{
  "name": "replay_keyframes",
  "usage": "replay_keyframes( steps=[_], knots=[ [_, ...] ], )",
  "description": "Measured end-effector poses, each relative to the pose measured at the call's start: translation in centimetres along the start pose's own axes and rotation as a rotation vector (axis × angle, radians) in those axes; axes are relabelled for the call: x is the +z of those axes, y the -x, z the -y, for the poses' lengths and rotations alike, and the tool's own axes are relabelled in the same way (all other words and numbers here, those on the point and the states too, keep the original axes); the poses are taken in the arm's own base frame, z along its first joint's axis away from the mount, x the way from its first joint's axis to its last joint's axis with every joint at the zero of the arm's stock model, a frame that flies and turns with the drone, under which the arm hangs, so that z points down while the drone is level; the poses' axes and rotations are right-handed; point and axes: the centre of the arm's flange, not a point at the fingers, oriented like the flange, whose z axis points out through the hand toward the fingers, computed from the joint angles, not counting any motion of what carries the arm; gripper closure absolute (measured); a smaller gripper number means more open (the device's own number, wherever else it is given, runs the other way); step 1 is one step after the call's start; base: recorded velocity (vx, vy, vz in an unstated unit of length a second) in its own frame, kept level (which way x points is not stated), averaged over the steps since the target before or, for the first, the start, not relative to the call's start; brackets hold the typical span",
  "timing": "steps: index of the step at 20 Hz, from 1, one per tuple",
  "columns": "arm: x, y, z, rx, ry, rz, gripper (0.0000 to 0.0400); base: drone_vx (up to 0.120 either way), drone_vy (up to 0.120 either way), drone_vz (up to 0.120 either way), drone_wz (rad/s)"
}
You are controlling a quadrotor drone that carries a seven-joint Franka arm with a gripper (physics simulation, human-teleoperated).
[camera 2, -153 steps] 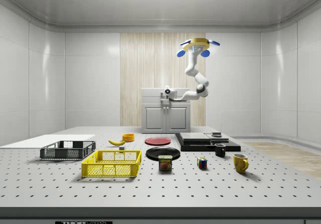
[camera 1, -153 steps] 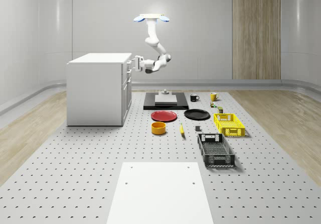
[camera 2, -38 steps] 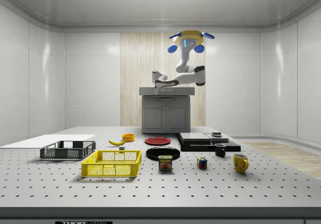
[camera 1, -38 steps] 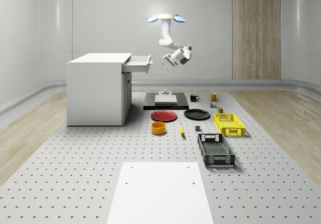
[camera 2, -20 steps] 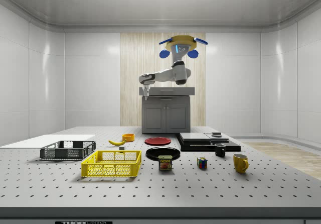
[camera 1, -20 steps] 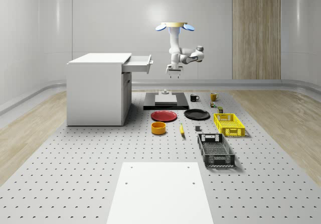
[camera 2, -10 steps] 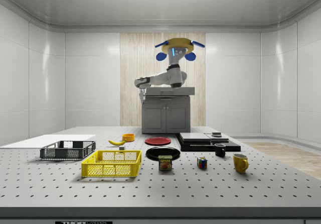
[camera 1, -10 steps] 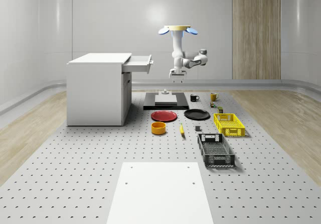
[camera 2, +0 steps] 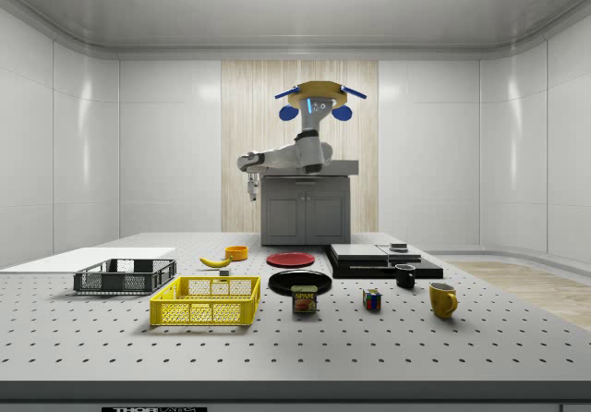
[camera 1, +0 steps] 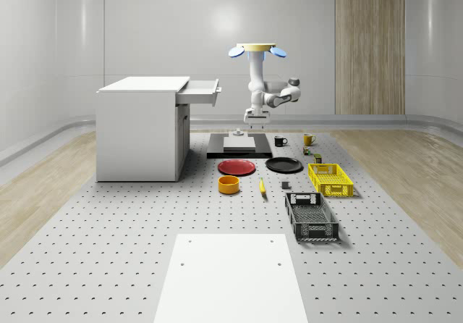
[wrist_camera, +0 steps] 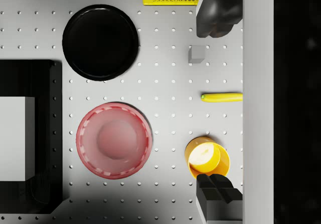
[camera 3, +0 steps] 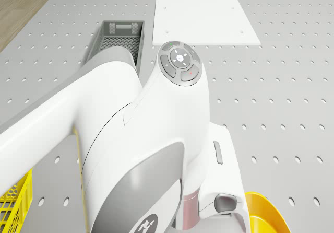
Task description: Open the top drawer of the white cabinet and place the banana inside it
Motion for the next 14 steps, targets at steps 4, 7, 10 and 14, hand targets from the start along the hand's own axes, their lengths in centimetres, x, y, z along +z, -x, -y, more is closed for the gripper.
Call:
replay_keyframes(
  steps=[4,7,10,14],
  knots=[
    [0.0,0.0,0.0,0.0,0.0,0.0,0.0,0.12,0.0,-0.12,0.0],
    [0.0,0.0,0.0,0.0,0.0,0.0,0.0,0.12,0.0,-0.12,0.0],
    [0.0,0.0,0.0,0.0,0.0,0.0,0.0,0.12,0.107,-0.12,0.0],
    [0.0,0.0,-0.01,0.0,0.0,0.0,0.0,0.12,0.03,-0.12,0.0]
  ],
)
